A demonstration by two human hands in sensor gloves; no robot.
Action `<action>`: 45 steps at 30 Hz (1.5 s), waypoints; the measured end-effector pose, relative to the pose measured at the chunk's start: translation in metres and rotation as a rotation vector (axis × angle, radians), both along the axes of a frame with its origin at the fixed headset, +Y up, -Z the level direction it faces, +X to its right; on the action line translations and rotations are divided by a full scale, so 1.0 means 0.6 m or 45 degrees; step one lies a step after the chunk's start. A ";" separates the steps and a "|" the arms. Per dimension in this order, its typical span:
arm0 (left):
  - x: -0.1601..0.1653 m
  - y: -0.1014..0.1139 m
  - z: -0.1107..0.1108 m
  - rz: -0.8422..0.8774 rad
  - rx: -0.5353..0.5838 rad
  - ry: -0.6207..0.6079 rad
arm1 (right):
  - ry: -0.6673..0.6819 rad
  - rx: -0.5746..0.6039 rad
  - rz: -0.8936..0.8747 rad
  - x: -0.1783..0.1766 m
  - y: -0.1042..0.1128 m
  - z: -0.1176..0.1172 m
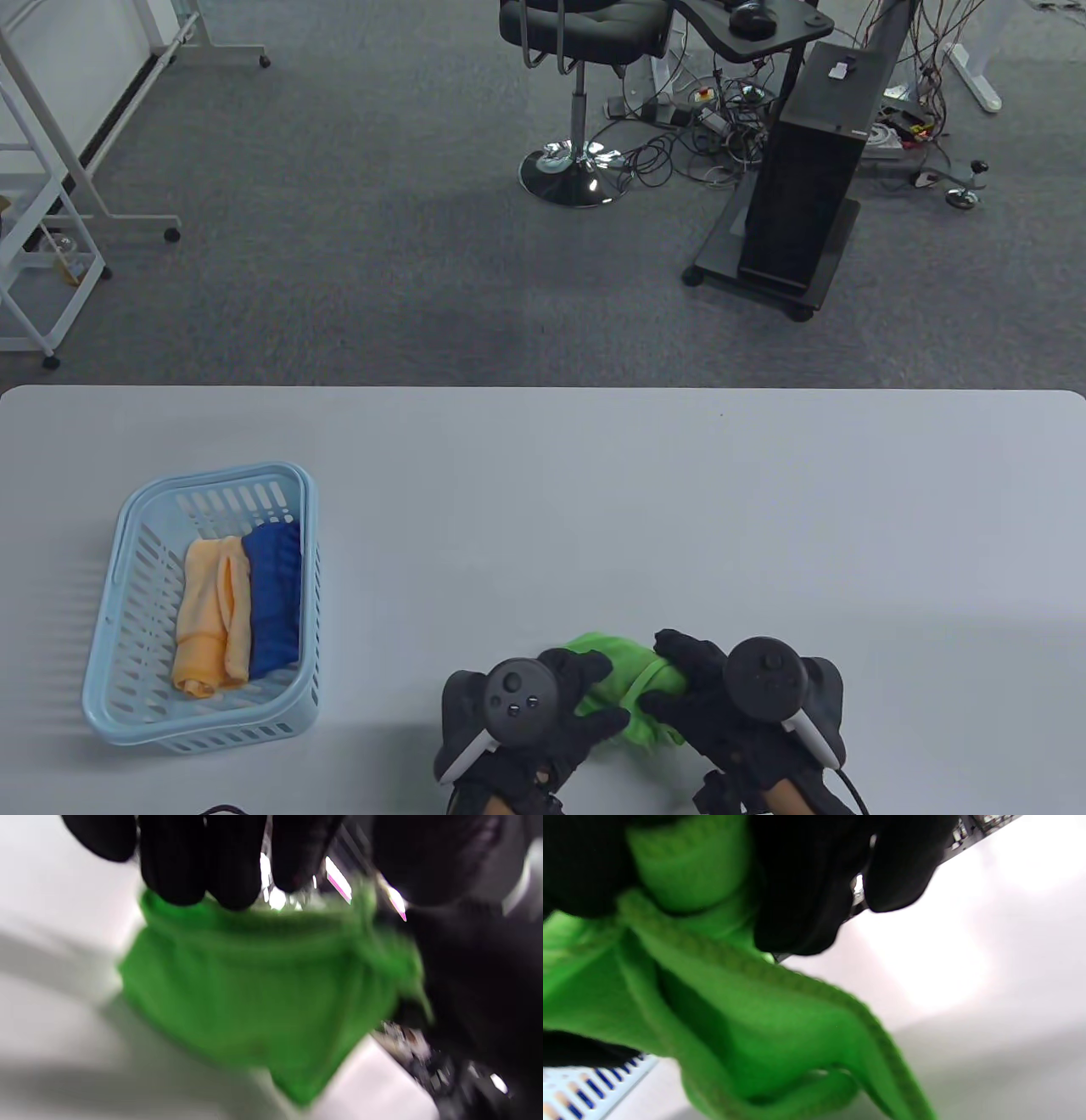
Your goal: Roll rectangular towel into towel roll
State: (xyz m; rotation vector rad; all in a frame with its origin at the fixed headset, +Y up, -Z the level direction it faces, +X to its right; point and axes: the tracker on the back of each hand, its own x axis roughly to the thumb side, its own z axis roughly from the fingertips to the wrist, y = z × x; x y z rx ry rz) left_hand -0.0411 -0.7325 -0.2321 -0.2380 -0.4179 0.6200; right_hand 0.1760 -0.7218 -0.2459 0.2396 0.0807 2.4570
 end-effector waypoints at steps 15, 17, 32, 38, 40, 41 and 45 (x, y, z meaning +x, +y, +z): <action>-0.119 0.017 -0.012 0.348 0.079 0.566 | 0.045 0.189 0.117 0.005 0.016 0.006; -0.136 0.018 -0.013 0.422 0.072 0.650 | 0.134 0.104 0.153 0.013 0.011 0.001; -0.153 0.003 -0.021 0.476 0.000 0.681 | 0.201 -0.644 0.405 0.019 -0.078 -0.033; -0.156 0.007 -0.020 0.477 -0.002 0.680 | 0.131 -0.186 0.644 -0.058 -0.081 -0.042; -0.161 0.012 -0.021 0.510 0.005 0.699 | 0.058 -0.136 0.684 -0.051 -0.069 -0.049; -0.163 0.016 -0.022 0.522 0.007 0.712 | 0.010 -0.100 0.691 -0.043 -0.061 -0.052; -0.173 0.038 -0.023 0.568 0.050 0.777 | -0.270 0.069 0.775 0.033 0.000 -0.060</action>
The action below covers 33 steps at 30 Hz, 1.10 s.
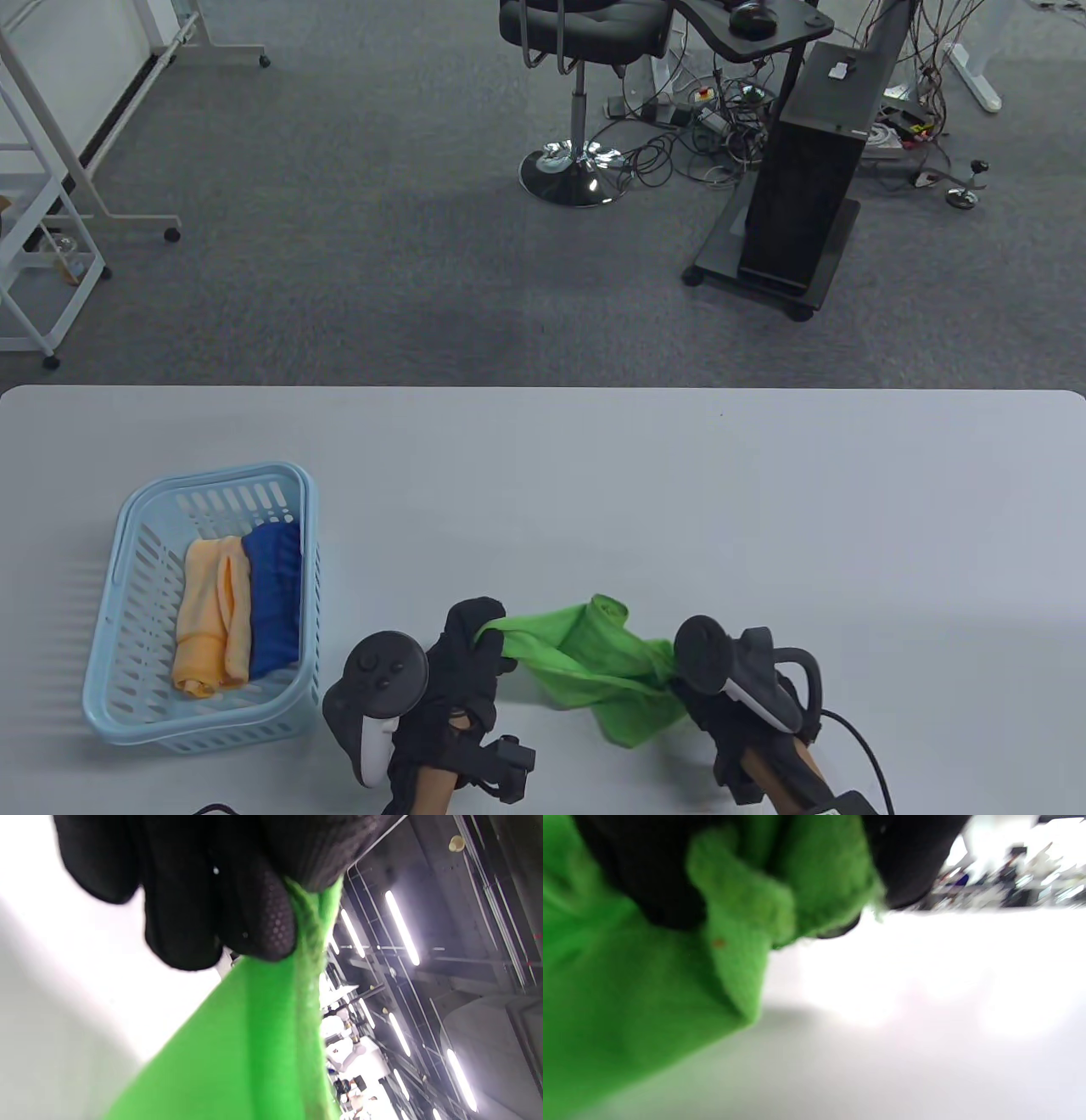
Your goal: Roll rectangular towel into towel roll
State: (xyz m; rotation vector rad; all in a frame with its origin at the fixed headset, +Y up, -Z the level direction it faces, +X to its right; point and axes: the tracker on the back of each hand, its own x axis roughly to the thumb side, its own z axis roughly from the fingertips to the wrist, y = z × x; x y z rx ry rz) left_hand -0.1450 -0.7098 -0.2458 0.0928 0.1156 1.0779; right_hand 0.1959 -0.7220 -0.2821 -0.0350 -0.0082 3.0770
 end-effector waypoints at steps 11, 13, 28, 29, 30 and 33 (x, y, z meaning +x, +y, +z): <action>-0.028 0.111 -0.035 -0.182 0.211 0.271 | -0.021 0.149 -0.123 0.121 0.042 0.037; -0.021 0.104 -0.030 -0.225 0.191 0.240 | 0.033 -0.218 -0.176 0.118 0.009 0.040; 0.008 -0.007 0.008 -0.534 0.035 0.104 | -0.314 -0.447 -0.176 0.139 -0.027 -0.025; 0.008 -0.010 0.009 -0.534 0.022 0.101 | -0.313 -0.526 -0.163 0.127 -0.041 -0.032; 0.007 -0.013 0.009 -0.535 0.013 0.093 | -0.300 -0.592 -0.125 0.111 -0.053 -0.037; 0.002 -0.013 0.009 -0.535 0.006 0.106 | -0.248 -0.567 0.017 0.063 -0.074 -0.052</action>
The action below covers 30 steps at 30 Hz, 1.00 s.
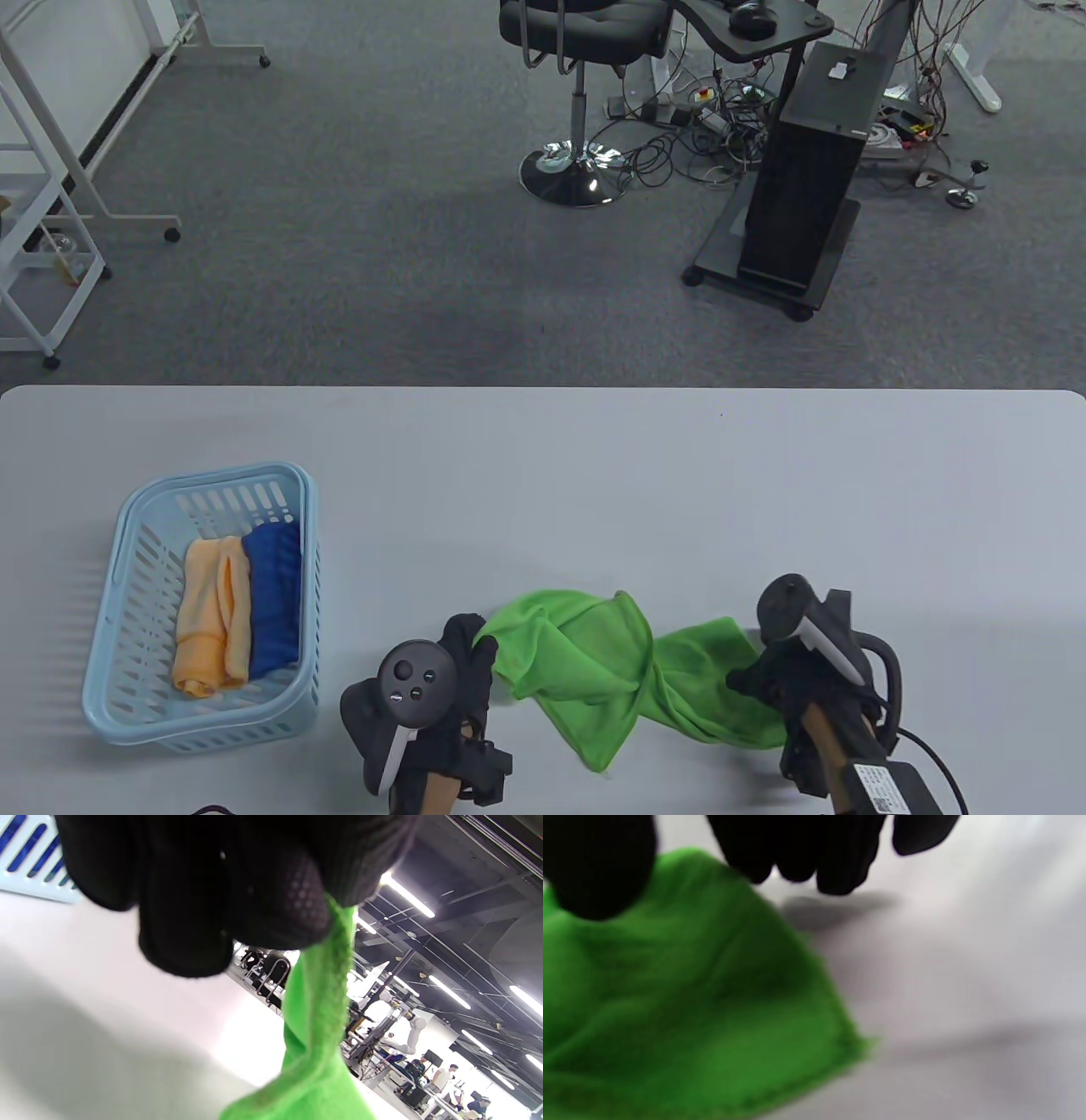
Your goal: Roll rectangular towel into towel roll
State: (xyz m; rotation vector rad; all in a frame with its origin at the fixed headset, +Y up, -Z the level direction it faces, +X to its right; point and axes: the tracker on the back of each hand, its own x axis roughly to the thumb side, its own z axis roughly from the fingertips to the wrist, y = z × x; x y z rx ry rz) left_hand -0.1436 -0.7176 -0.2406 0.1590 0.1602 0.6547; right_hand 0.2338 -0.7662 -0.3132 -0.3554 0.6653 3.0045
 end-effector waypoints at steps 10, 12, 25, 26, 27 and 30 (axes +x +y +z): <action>-0.019 0.018 0.007 0.084 0.088 0.078 | -0.294 0.244 -0.062 0.107 0.094 -0.010; -0.032 0.031 0.010 0.122 0.177 0.119 | -0.379 0.207 -0.068 0.141 0.105 -0.008; -0.052 0.049 0.009 -0.043 0.279 0.222 | -0.326 0.344 -0.409 0.148 0.113 -0.001; -0.048 0.047 0.009 -0.064 0.271 0.207 | -0.257 0.345 -0.395 0.143 0.118 0.004; -0.044 0.046 0.009 -0.086 0.275 0.195 | -0.193 0.355 -0.327 0.140 0.119 0.012; -0.034 0.044 0.011 -0.129 0.264 0.162 | -0.032 0.345 -0.088 0.140 0.102 0.026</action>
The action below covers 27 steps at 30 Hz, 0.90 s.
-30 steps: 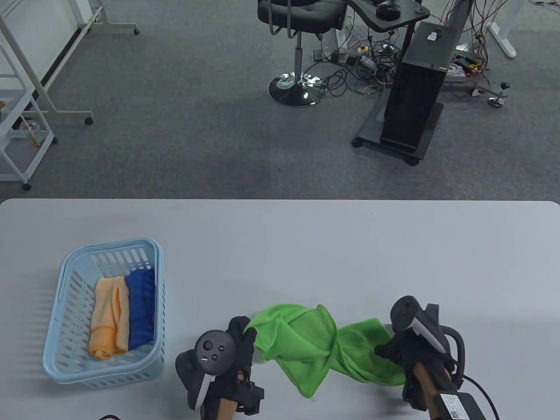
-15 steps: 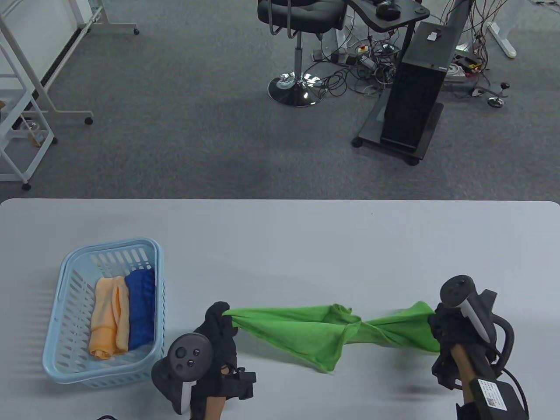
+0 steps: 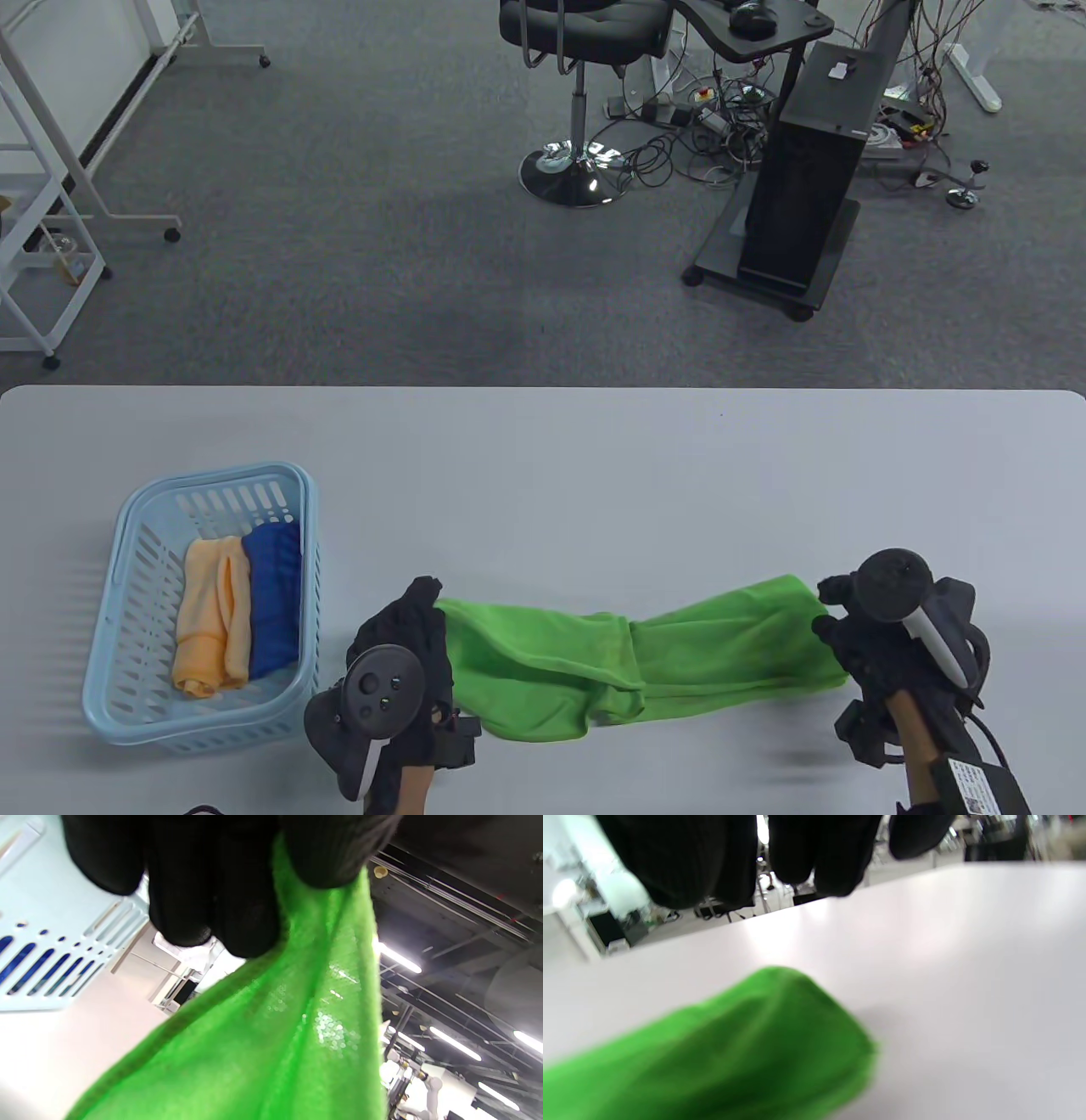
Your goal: Roll rectangular towel into towel roll
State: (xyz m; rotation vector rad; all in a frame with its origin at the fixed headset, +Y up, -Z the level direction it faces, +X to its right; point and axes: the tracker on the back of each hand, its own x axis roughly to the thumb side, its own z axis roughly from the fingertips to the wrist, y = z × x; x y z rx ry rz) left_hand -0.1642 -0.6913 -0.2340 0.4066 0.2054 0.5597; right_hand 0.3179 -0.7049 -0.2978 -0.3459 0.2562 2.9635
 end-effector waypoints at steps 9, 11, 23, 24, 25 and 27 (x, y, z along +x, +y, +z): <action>0.010 -0.005 0.008 -0.030 -0.037 -0.035 | 0.283 -0.208 0.494 -0.017 -0.095 0.011; 0.009 -0.005 0.008 -0.026 -0.041 -0.032 | 0.260 -0.201 0.524 -0.014 -0.104 0.009; 0.008 0.009 0.008 0.011 -0.065 -0.032 | 0.011 -0.001 0.209 0.050 -0.029 0.006; 0.008 0.016 0.008 0.027 -0.063 -0.034 | -0.019 0.037 0.207 0.055 -0.019 0.009; 0.008 0.019 0.009 0.036 -0.061 -0.030 | -0.026 0.050 0.208 0.057 -0.014 0.010; 0.011 0.029 0.001 0.050 -0.070 -0.027 | -0.042 0.049 0.204 0.061 0.000 0.014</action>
